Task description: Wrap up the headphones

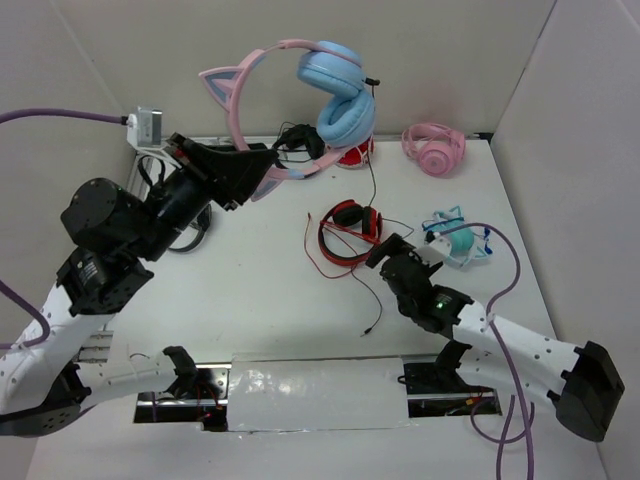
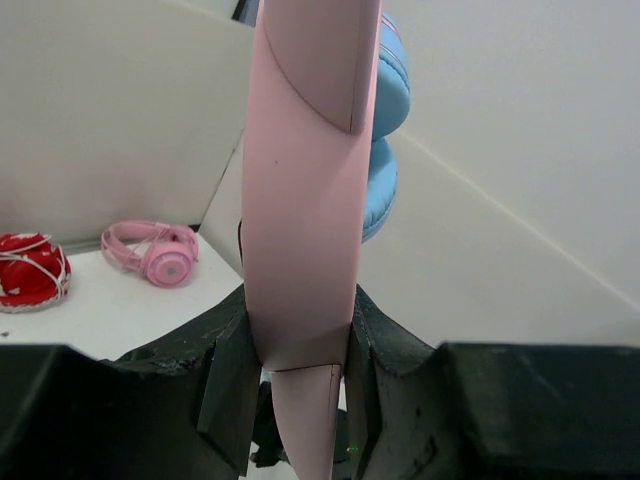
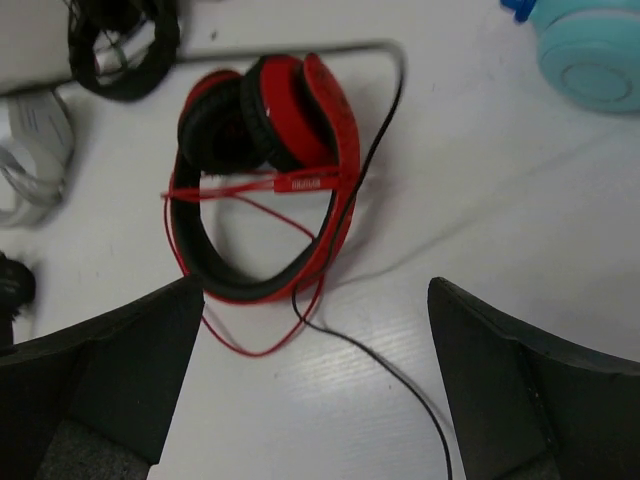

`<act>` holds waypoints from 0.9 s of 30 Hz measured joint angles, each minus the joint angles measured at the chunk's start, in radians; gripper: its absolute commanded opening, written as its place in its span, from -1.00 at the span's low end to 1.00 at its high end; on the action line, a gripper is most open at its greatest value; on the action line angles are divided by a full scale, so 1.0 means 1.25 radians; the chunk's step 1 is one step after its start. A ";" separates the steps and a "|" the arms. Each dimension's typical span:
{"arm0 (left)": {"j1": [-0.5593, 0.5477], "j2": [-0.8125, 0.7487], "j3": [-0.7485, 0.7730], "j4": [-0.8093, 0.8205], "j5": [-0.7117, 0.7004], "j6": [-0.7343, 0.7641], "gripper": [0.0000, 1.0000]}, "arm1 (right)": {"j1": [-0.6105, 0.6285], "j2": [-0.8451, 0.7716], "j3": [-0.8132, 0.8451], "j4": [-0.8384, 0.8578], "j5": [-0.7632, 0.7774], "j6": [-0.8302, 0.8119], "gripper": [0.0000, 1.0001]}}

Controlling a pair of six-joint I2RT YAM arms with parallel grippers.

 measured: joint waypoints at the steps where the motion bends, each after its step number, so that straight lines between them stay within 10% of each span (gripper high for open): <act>1: 0.000 -0.007 0.000 0.002 0.000 0.000 -1.00 | -0.020 -0.014 -0.004 0.016 -0.002 -0.013 0.99; 13: 0.000 -0.068 -0.037 0.016 0.000 0.000 -1.00 | -0.294 0.063 -0.010 0.321 -0.392 -0.450 0.85; 24: 0.000 -0.084 -0.051 0.016 0.000 0.001 -1.00 | -0.322 0.167 0.024 0.448 -0.636 -0.597 -0.99; 27: 0.000 -0.104 -0.076 0.016 -0.006 0.001 -1.00 | -0.332 0.167 0.016 0.471 -0.681 -0.596 -1.00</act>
